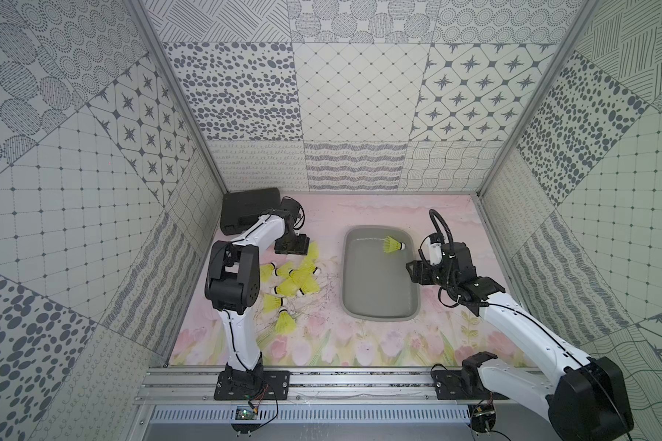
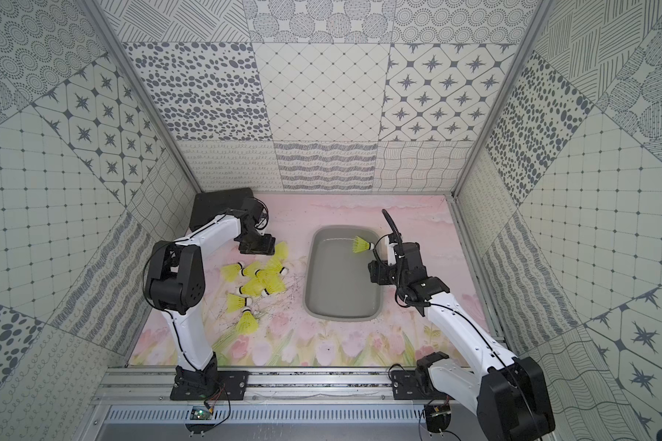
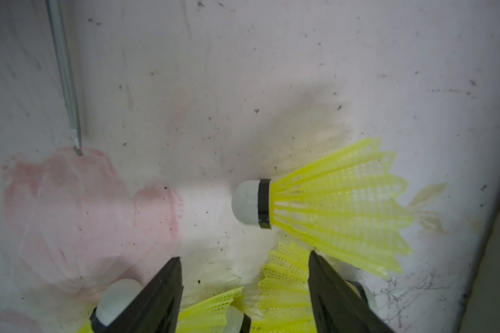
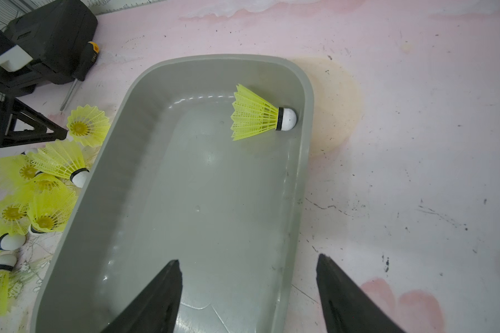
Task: Put the shuttlecocks into the storage box
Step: Pick up the shuttlecock at the center of the board.
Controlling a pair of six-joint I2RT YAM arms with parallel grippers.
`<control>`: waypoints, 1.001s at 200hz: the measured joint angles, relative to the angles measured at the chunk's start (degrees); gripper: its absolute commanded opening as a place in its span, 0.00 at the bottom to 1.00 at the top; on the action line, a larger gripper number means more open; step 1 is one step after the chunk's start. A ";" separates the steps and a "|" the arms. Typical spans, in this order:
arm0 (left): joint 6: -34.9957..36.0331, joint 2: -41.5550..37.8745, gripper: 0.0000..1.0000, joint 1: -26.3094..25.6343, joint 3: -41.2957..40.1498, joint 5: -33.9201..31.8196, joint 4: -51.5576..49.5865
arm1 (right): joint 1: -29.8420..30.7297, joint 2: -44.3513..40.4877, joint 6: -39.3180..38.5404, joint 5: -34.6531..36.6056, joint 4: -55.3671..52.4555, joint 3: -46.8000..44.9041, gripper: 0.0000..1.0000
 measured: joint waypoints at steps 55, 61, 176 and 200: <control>1.03 1.84 0.64 0.02 0.83 1.05 -1.33 | 0.00 0.00 0.17 0.00 0.00 -0.04 0.77; 1.14 2.16 0.65 0.02 1.01 1.18 -1.38 | 0.00 0.00 0.17 0.00 0.00 -0.04 0.77; 3.45 9.94 0.64 0.28 8.50 3.76 -1.40 | 0.00 0.00 0.17 -0.20 -0.04 -0.04 0.77; 3.45 10.75 0.60 0.28 9.70 3.76 -1.16 | 0.00 0.00 0.17 -0.22 -0.04 -0.04 0.77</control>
